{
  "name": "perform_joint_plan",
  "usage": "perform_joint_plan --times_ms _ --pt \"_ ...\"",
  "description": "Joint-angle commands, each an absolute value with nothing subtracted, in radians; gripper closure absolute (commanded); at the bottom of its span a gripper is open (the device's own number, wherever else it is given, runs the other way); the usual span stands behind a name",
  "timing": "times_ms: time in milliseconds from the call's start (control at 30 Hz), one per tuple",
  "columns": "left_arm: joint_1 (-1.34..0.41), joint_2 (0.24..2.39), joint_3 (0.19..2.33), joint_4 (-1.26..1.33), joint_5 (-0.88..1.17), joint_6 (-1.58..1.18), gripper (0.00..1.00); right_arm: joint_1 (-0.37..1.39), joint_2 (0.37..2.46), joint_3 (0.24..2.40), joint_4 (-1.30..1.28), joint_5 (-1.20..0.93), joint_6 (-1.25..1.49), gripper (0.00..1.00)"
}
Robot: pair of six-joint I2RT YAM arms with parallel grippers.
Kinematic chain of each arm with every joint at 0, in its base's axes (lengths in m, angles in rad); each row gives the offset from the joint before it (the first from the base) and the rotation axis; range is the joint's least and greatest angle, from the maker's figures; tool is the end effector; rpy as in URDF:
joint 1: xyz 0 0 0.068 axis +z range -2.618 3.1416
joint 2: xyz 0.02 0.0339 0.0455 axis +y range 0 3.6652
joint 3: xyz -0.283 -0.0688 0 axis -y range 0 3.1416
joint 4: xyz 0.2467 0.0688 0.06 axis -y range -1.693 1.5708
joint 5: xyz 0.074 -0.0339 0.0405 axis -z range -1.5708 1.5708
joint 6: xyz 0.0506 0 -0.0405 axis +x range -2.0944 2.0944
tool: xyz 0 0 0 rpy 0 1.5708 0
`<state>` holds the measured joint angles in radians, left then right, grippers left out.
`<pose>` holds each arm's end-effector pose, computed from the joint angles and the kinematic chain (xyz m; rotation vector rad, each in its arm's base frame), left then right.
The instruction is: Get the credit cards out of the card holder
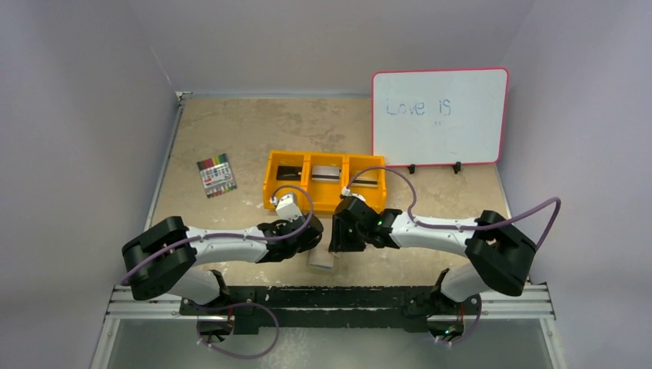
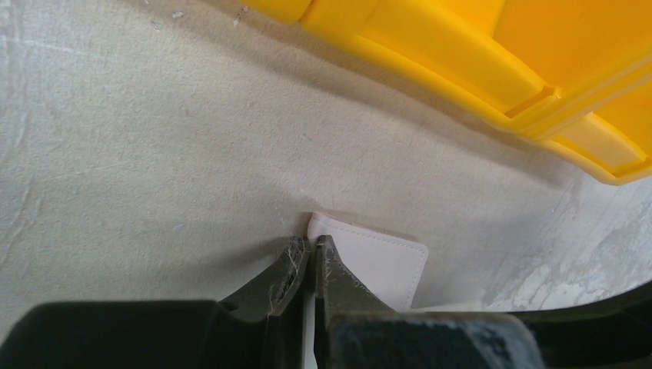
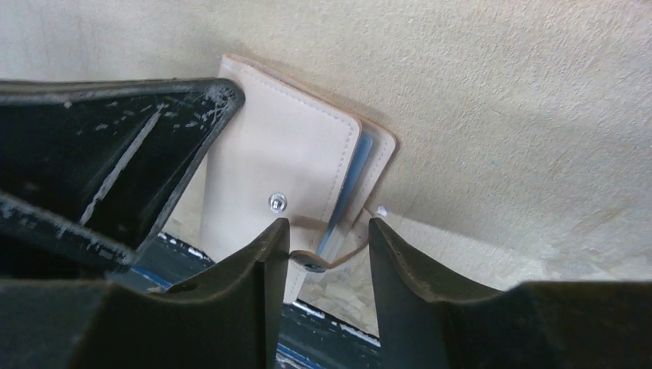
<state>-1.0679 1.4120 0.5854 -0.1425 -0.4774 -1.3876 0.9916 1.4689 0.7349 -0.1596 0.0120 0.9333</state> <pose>0.1427 -0.2112 0.1540 -0.5730 2.3910 -0.5157 0.1607 0.2446 0.1772 -0.0715 2.6435 0.7551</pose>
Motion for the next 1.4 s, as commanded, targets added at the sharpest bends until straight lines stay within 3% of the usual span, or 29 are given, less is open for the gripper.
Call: perform_joint_plan --times_ms 0,333,433,700,833,1367 --pt "-1.066 1.383 0.582 -0.192 -0.546 -1.414 1.00 0.989 1.386 0.737 -0.182 0.020 0.899 0.57" --pt "-1.066 1.370 0.582 -0.199 -0.555 -1.423 1.00 0.989 1.344 0.634 -0.108 -0.082 0.899 0.58" --pt "-1.066 1.383 0.590 -0.203 -0.550 -1.416 1.00 0.989 1.354 0.664 -0.118 -0.069 0.900 0.48" --pt "-1.066 1.395 0.597 -0.195 -0.539 -1.414 1.00 0.990 1.368 0.726 -0.105 0.010 0.905 0.35" --pt "-1.066 1.394 0.589 -0.184 -0.536 -1.421 1.00 0.989 1.441 0.792 -0.105 0.023 0.900 0.34" --pt "-1.065 1.349 0.563 -0.195 -0.561 -1.443 1.00 0.989 1.466 0.743 -0.166 0.003 0.869 0.48"
